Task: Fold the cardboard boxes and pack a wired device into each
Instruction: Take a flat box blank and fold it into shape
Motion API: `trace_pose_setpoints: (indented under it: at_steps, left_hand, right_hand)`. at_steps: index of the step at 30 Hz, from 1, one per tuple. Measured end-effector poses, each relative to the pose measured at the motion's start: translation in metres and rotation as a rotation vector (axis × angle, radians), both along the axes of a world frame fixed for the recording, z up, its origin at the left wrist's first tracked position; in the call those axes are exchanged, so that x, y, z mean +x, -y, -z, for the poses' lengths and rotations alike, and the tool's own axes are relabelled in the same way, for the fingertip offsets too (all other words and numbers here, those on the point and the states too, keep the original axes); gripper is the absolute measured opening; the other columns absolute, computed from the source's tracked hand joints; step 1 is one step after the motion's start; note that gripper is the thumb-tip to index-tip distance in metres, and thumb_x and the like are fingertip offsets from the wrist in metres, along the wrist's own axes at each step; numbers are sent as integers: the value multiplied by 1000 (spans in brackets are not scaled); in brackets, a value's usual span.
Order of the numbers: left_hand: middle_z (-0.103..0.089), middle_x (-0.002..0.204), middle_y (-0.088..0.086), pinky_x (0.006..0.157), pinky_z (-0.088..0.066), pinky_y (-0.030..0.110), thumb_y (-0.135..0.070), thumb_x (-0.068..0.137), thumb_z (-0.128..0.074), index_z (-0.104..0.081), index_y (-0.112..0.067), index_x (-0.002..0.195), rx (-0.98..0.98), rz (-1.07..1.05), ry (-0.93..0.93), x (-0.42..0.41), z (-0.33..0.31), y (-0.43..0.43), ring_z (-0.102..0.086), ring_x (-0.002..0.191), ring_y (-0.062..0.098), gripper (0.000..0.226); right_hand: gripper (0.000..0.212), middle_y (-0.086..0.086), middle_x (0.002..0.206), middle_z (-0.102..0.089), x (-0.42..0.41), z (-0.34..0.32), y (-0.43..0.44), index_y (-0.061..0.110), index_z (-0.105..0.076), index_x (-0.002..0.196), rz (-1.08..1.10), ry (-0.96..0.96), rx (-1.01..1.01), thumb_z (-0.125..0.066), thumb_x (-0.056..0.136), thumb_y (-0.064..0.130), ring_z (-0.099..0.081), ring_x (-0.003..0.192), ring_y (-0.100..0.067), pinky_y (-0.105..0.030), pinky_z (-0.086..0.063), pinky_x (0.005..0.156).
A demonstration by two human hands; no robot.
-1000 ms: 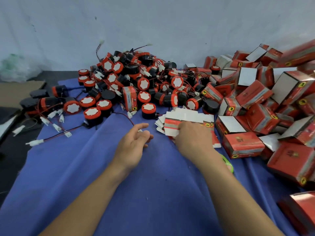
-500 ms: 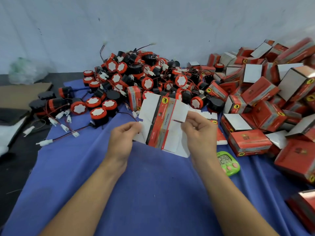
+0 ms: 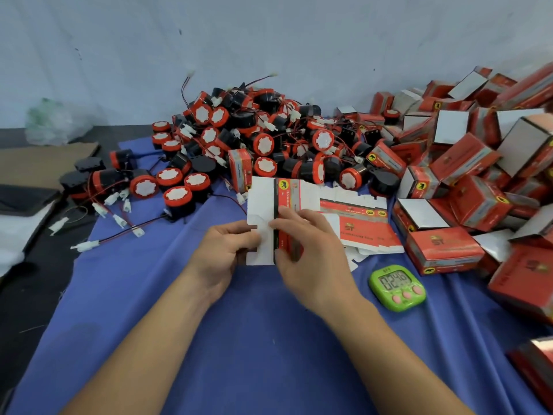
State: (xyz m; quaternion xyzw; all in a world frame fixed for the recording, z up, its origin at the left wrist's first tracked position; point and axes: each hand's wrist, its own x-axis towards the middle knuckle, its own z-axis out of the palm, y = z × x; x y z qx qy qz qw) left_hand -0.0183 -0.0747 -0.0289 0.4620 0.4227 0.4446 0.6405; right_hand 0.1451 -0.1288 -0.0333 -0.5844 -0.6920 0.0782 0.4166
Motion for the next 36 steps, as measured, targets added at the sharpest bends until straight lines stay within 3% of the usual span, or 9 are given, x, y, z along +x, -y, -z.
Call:
trace_pose_setpoints:
  at_steps: [4,8,13,17,19,23,29,32,36]
  left_hand:
    - [-79,107,17,82,-65,37,-18,75,-73,-83,-8,96,-12,-15,63,-2,0,1,-77,96,28,25]
    - [-77,111,20,93,-56,47,-14,92,-63,-83,-9,101,-54,-117,94,0,-1,1,-73,95,31,22]
    - [-76,87,10,74,-59,39,-15,96,-51,-84,-17,78,-42,-98,140,-5,-4,-1,-71,77,23,37]
    - [-77,93,14,72,-59,37,-14,98,-47,-79,-7,102,-82,-72,116,-5,0,-4,-72,79,25,33]
    - [-78,102,14,73,-62,34,-15,101,-49,-77,-6,112,-81,-42,93,-5,1,-4,-75,86,24,31]
    - [-79,108,15,70,-62,27,-20,94,-62,-82,-10,103,-25,8,69,-4,2,-2,-77,93,23,24]
    - [-80,106,12,73,-64,32,-17,82,-78,-77,-10,111,109,-53,-23,1,3,2,-78,96,29,30]
    - [-81,88,7,73,-66,38,3,87,-74,-74,-17,122,247,-208,-241,4,6,1,-79,84,25,41]
    - [-78,75,-5,72,-63,38,-12,76,-71,-61,-37,136,343,-267,-428,7,7,3,-76,75,19,66]
  right_hand:
    - [53,8,150,-54,-7,-3,0,25,-68,123,-68,103,43,-85,74,16,-34,142,-15,-31,-29,114]
    - [24,-2,152,-54,-11,-7,2,16,-69,87,-81,224,111,-79,72,0,-38,142,-26,-40,-39,112]
    - [56,5,160,-41,-12,-10,6,23,-58,128,-62,140,20,-79,77,11,-26,149,-18,-37,-31,117]
    - [72,5,164,-34,-11,-12,5,26,-51,142,-65,160,-11,-74,79,-1,-22,152,-19,-39,-31,118]
    - [76,3,164,-35,-12,-12,4,26,-54,141,-70,163,-2,-68,76,-10,-23,152,-20,-39,-32,117]
    - [75,3,163,-37,-10,-10,3,23,-58,135,-88,134,18,-61,73,-17,-25,151,-20,-37,-34,117]
    - [56,6,161,-39,-6,-11,3,20,-58,114,-108,103,7,-62,70,-15,-25,150,-17,-37,-40,112]
    - [48,10,158,-41,-3,-10,2,21,-54,103,-103,52,0,-70,69,-8,-28,147,-10,-25,-41,107]
    - [48,23,147,-43,0,-12,1,32,-46,94,-72,-38,-8,-79,71,7,-34,134,6,1,-31,87]
